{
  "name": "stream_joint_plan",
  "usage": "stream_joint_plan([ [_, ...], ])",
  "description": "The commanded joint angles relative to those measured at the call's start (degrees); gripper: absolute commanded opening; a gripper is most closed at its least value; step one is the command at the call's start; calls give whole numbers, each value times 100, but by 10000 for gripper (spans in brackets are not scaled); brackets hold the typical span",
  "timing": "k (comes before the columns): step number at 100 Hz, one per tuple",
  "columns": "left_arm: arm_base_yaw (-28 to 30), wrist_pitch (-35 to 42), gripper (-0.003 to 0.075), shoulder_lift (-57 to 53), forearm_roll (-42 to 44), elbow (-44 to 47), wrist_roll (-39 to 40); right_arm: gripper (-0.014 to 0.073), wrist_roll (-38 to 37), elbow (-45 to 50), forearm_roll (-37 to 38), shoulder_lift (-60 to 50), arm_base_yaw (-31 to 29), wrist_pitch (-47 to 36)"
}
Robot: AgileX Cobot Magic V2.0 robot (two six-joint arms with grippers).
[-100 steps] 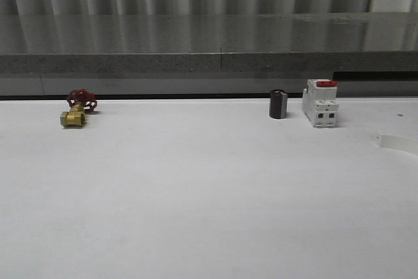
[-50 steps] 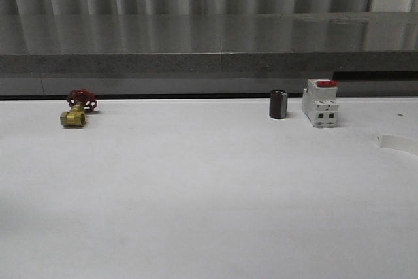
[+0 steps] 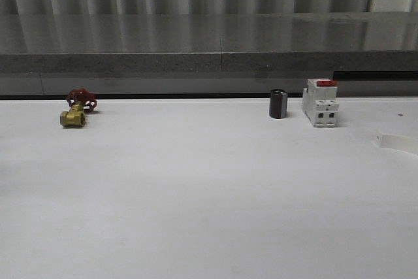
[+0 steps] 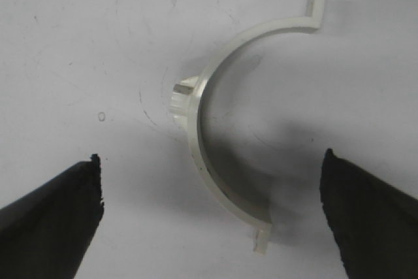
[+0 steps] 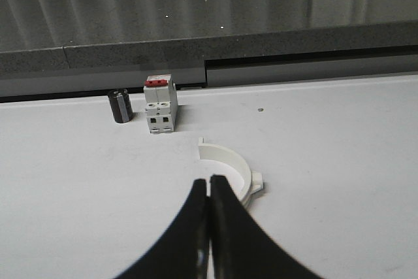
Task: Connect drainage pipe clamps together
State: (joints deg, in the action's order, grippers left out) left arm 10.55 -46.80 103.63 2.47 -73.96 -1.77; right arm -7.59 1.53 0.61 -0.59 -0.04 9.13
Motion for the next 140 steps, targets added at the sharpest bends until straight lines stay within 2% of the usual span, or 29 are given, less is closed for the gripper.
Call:
stream_joint_plan([
  [1, 84, 111, 638, -15, 45, -321, -76, -68, 52, -84, 18, -80, -20, -465],
  [19, 189, 150, 638, 380, 26, -500, -369, -68, 52, -84, 18, -80, -20, -465],
  [52, 189, 493, 637, 655, 17, -500, -475, -68, 52, -84, 18, -80, -20, -465],
  [92, 189, 547, 631, 883, -14, -500, -488, -68, 52, -84, 18, -80, -20, -465],
  [103, 189, 547, 543, 883, -14, -500, -488, -68, 52, -84, 18, -80, -20, -465],
  [125, 189, 556, 165, 883, 31, -500, -488, -68, 52, -84, 18, -80, -20, -465],
  [140, 189, 503, 48, 872, 31, -500, -488, -68, 52, -84, 18, -80, -20, -465],
])
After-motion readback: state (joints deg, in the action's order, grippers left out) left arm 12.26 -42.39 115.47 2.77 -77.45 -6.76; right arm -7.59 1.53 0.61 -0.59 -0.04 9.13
